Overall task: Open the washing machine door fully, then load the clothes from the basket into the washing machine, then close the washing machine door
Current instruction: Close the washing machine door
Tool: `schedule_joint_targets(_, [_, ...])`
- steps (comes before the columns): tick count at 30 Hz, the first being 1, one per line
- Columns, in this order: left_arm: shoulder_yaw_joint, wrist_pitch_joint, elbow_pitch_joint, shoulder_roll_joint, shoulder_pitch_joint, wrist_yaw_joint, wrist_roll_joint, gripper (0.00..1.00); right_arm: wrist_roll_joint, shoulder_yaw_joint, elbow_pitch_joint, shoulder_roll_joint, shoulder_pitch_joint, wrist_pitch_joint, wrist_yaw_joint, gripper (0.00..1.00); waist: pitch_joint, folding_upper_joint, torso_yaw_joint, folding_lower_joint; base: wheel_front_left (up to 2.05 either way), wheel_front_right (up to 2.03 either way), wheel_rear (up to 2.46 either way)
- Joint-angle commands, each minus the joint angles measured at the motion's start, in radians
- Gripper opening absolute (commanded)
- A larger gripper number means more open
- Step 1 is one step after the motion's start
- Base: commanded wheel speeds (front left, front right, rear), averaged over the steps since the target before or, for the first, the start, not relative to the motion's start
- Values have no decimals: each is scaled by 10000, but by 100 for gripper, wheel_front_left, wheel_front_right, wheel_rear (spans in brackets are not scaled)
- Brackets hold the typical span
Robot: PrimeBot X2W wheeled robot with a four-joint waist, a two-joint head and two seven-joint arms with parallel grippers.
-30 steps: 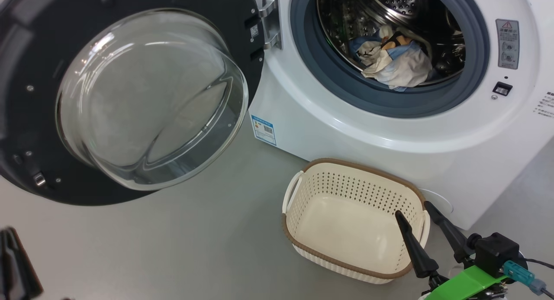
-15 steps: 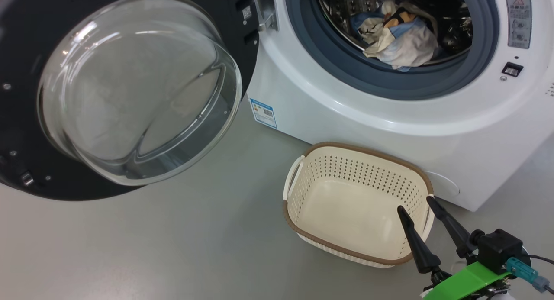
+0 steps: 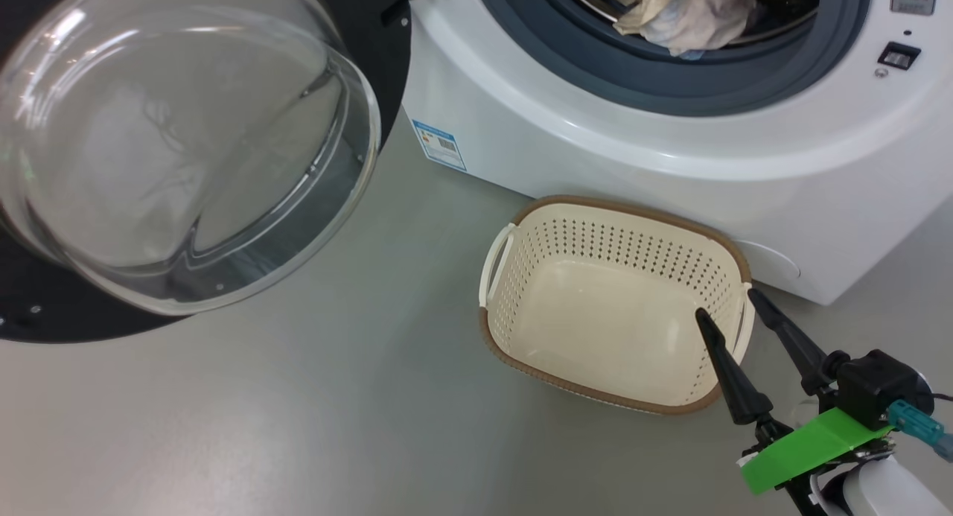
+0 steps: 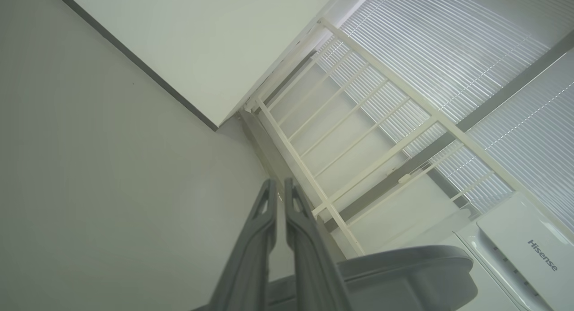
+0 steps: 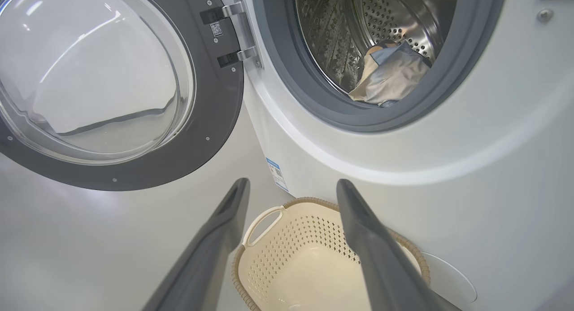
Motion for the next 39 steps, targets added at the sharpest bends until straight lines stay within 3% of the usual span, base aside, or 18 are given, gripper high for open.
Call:
schedule_joint_targets(1, [21,290,-27,882,-336,-51,-13,0,-92,180,-254,-161,-199,-82,46,100,282,-1,-147,-1,0,0,0])
schedule_joint_targets(9, [-1253,2370,1020,1539,-1157,-51,14,0,-83,260,-294,-380,-312,-82,46,100,547,-1,-220,-1,0,0,0])
schedule_joint_targets(18, [-1869,3823,1451,1707,-1380,-51,-346,0,-94,343,-282,-426,-357,-82,46,100,632,-1,-208,-1,0,0,0])
schedule_joint_targets(39, [-2822,6835,-15,2065,-679,-52,-1237,0,10,300,-165,-121,-121,-82,46,100,-202,-1,-189,-1,0,0,0])
